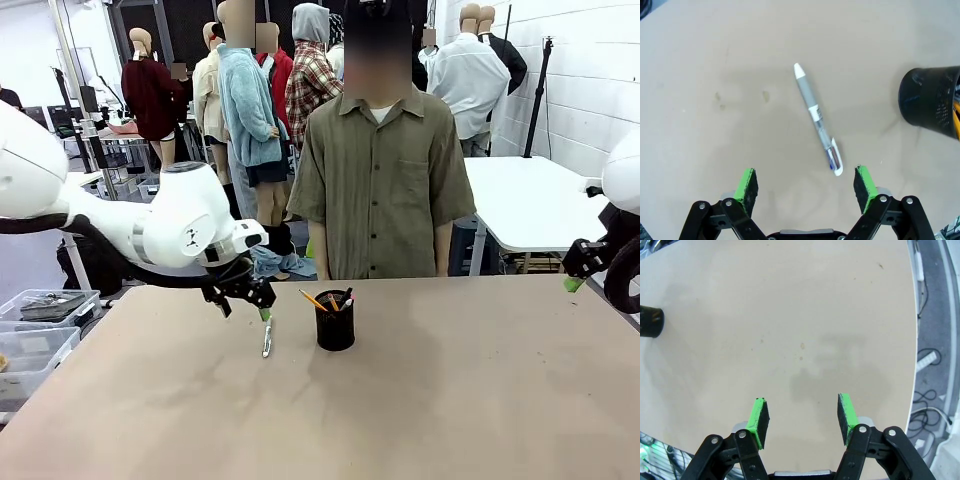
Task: Place the pens into the pen holder.
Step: Pick up a writing instrument from the table and place it into the Pen holder.
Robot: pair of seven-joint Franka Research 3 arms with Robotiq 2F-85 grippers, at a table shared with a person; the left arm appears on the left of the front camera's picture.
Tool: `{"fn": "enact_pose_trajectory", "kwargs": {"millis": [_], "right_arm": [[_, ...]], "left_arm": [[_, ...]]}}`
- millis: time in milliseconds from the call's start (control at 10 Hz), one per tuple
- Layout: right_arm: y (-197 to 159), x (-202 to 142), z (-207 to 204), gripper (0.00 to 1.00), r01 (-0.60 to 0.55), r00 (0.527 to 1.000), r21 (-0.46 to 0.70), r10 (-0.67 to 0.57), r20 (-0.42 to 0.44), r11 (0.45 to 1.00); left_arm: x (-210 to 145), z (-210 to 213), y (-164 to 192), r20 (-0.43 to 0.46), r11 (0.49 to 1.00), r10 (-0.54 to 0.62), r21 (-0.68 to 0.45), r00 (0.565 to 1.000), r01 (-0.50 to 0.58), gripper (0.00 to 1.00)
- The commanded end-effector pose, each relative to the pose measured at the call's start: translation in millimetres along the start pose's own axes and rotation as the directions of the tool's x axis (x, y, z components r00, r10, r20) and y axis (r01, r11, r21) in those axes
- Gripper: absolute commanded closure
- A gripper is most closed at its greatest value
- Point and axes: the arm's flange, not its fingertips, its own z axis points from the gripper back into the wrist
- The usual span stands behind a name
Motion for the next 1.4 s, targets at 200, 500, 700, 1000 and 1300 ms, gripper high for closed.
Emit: {"fn": "enact_pose_trajectory", "kwargs": {"millis": [200,500,700,1000,1300], "right_arm": [[3,-3,-4,0.31,0.011,1.0,-0.032,-0.011,0.003,0.999],[3,-3,-4,0.31,0.011,1.0,-0.032,-0.011,0.003,0.999],[3,-3,-4,0.31,0.011,1.0,-0.032,-0.011,0.003,0.999],[3,-3,-4,0.31,0.011,1.0,-0.032,-0.011,0.003,0.999],[3,-3,-4,0.31,0.011,1.0,-0.032,-0.011,0.003,0.999]], "left_arm": [[29,-30,-18,-0.023,0.999,0.017,0.027,1.0,-0.017,0.0],[32,-55,-22,-0.091,0.999,0.02,0.041,0.996,-0.016,0.0],[34,-70,-24,-0.12,0.997,0.014,0.076,0.993,-0.005,0.0],[34,-74,-22,-0.136,0.994,0.032,0.104,0.99,-0.018,0.0],[34,-74,-22,-0.15,0.993,0.03,0.12,0.988,-0.012,0.51]]}}
